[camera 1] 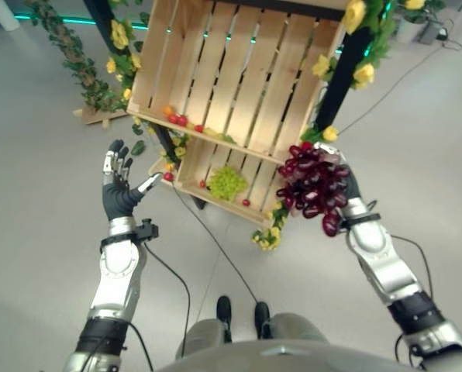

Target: Pick up the fruits from the basket on one side to the basket on the other side

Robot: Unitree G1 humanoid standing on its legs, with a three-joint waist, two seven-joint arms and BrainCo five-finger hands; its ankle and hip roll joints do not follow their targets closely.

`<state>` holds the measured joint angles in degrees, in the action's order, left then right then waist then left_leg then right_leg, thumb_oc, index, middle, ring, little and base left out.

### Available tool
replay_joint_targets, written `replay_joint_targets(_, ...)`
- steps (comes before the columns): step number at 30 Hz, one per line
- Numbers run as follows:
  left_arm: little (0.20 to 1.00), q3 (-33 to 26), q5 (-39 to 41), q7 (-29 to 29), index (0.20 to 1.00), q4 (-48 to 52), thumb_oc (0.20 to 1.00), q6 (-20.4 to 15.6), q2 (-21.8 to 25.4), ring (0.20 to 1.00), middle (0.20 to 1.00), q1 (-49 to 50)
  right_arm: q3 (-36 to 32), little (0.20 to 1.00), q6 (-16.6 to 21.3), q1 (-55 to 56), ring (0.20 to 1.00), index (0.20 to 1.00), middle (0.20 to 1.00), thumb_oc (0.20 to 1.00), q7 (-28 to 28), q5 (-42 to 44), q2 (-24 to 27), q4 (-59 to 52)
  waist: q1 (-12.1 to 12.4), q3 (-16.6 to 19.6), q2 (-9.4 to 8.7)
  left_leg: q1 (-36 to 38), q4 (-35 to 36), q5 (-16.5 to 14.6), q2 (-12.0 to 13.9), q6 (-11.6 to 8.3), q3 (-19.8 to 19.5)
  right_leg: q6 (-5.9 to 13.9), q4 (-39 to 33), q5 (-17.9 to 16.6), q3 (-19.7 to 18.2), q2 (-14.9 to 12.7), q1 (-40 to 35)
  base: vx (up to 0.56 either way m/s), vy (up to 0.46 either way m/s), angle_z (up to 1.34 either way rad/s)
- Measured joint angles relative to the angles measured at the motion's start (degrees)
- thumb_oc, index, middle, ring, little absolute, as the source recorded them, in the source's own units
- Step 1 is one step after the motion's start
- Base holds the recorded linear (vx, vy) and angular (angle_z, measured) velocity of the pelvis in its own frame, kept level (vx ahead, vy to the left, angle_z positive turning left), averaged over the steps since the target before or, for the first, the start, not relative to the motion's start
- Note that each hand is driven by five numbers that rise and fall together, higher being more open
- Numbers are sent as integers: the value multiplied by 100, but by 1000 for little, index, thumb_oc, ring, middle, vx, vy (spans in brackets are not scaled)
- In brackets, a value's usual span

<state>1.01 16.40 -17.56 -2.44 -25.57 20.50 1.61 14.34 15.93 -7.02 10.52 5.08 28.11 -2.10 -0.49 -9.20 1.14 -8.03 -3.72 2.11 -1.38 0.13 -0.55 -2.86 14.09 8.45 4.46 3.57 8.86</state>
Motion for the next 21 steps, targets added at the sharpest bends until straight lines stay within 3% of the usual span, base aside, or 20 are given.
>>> replay_joint_targets(9,1000,2,3,5,1000,-1,1000,0,-15,1000,1000,48,-50,200,-6,-24,200,200,200,200,160,0,15,74,27,27,38,-286,-224,20,50,-31,-294,-78,-214,-47,734,-43,-2,6,-14,21)
replay_joint_targets(21,1000,4,3,-12,1000,-4,1000,0,-26,1000,1000,60,-70,200,-42,-48,200,200,200,200,343,-167,-17,136,132,64,53,-377,-312,17,37,-38,-425,-76,-221,-49,949,-94,29,1,-1,-1)
